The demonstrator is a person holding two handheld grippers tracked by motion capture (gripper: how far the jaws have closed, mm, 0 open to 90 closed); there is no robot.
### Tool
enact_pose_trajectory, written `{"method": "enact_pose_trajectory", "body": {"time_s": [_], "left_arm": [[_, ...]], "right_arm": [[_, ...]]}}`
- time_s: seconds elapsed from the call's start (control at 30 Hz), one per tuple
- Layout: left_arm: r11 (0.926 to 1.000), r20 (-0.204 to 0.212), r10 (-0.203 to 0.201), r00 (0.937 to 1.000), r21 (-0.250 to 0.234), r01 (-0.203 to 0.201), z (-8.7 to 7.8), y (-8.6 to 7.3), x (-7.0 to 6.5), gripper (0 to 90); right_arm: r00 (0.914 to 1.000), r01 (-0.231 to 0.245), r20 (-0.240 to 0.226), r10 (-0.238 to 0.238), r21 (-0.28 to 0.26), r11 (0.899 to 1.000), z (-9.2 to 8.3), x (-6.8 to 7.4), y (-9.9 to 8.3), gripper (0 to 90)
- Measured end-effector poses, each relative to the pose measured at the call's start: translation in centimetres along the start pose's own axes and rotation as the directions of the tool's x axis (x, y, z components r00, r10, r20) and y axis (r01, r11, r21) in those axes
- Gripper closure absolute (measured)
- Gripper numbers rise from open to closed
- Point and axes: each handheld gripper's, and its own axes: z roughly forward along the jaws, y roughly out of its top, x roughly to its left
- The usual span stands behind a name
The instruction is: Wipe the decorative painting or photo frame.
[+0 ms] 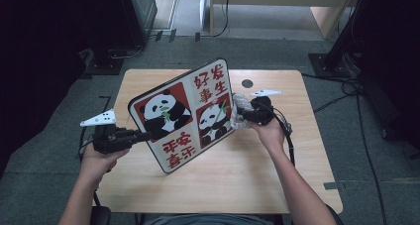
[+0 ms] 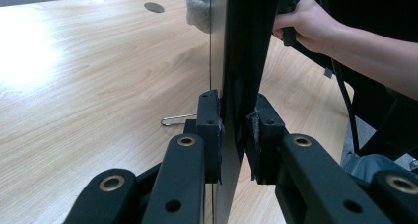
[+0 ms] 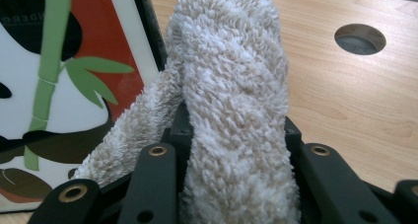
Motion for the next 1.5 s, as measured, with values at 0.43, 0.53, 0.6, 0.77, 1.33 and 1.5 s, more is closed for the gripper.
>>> {"method": "enact_pose_trajectory", "body": {"time_s": [0.43,0.53,0.6,0.77,1.33,1.5], "left_arm": [[1.0000,-0.004,0.004,1.0000,0.003,-0.004,0.0,0.0,-0.1,78.5],[0.9999,-0.005,0.010,0.9999,0.005,-0.010,0.0,0.0,-0.1,78.5],[0.9998,-0.006,0.017,0.9998,0.006,-0.017,0.0,0.0,-0.2,78.5],[0.9999,-0.009,0.013,0.9999,0.005,-0.013,0.0,-0.1,-0.1,78.5],[0.9997,-0.017,0.019,0.9997,0.014,-0.019,-0.1,0.0,-0.2,78.3],[0.9997,-0.020,0.018,0.9996,0.014,-0.018,-0.1,0.0,-0.2,78.3]], "right_arm": [[0.9995,-0.020,-0.022,0.021,0.041,0.999,1.2,-1.1,-2.1,65.2],[0.9995,-0.018,-0.024,0.020,0.059,0.998,1.5,-1.3,-2.5,65.1],[0.9996,-0.015,-0.024,0.017,0.055,0.998,1.7,-1.4,-2.7,64.9],[0.9993,-0.026,-0.025,0.027,0.045,0.999,1.5,-1.8,-2.6,65.0],[0.9993,-0.033,0.019,0.033,-0.009,0.999,-0.9,-3.1,-1.7,64.7],[0.9980,-0.051,0.036,0.052,-0.030,0.998,-1.7,-4.0,-1.7,64.6]]}}
